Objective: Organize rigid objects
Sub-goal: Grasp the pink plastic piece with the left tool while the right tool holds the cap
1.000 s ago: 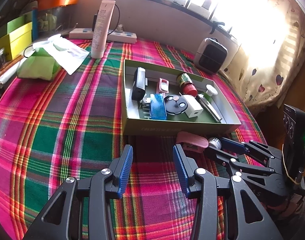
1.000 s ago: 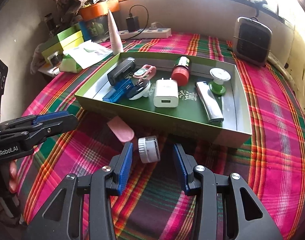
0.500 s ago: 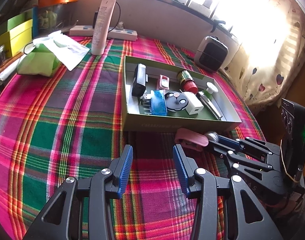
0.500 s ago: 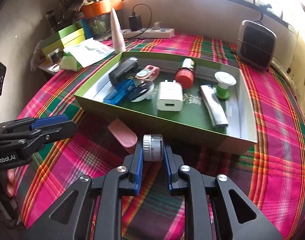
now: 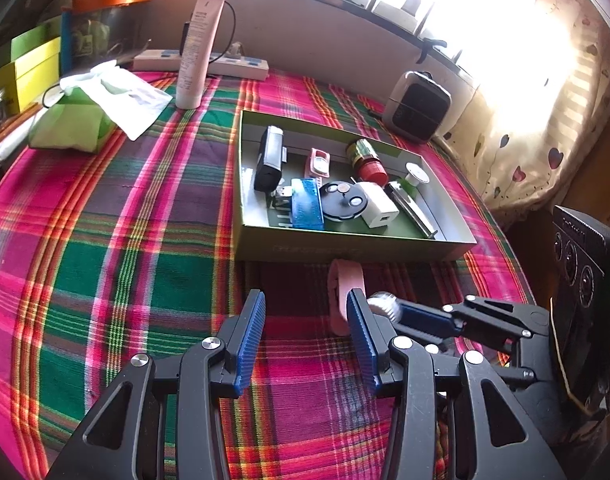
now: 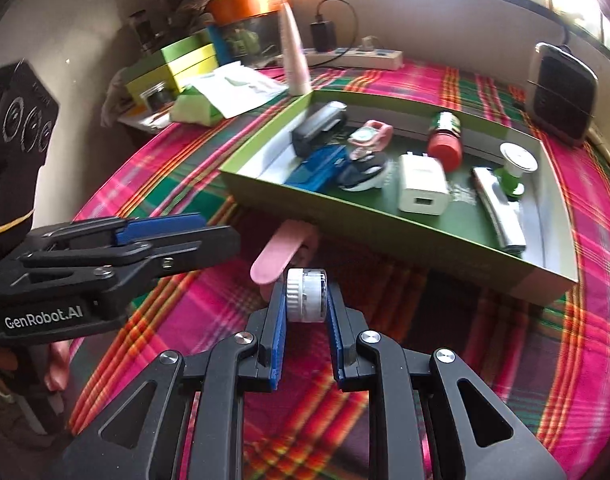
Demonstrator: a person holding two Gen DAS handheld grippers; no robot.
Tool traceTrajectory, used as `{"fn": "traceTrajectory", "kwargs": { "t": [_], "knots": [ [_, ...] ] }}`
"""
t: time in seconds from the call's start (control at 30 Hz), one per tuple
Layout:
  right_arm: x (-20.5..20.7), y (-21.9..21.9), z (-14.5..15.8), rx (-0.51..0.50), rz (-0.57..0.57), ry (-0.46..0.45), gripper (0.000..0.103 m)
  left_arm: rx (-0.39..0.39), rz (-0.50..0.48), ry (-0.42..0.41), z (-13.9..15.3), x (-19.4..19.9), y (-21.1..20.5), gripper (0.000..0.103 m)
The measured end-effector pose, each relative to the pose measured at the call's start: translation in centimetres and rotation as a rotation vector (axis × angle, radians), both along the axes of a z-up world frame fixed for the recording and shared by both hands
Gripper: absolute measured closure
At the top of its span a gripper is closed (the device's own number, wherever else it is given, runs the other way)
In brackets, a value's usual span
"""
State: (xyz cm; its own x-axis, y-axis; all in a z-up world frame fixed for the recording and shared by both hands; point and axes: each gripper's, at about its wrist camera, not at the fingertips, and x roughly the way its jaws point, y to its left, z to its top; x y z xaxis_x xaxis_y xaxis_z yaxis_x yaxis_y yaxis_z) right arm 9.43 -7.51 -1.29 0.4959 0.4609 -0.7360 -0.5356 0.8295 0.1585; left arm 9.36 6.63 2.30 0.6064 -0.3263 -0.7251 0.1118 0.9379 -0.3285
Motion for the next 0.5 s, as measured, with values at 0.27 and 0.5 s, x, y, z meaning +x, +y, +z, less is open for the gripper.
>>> {"fn": "traceTrajectory", "kwargs": {
  "t": [0.27,0.5],
  "knots": [
    [-0.3,-1.3,0.3,0.0,-0.048,-0.022,0.083,0.017,-0.042,0.003,-0.1,0.3,-1.5,0.06],
    [-0.3,-3.5,0.7,0.014,-0.12,-0.039,0.083,0.07,-0.077,0.013,-0.5,0.9,-3.1,0.06]
  ]
}}
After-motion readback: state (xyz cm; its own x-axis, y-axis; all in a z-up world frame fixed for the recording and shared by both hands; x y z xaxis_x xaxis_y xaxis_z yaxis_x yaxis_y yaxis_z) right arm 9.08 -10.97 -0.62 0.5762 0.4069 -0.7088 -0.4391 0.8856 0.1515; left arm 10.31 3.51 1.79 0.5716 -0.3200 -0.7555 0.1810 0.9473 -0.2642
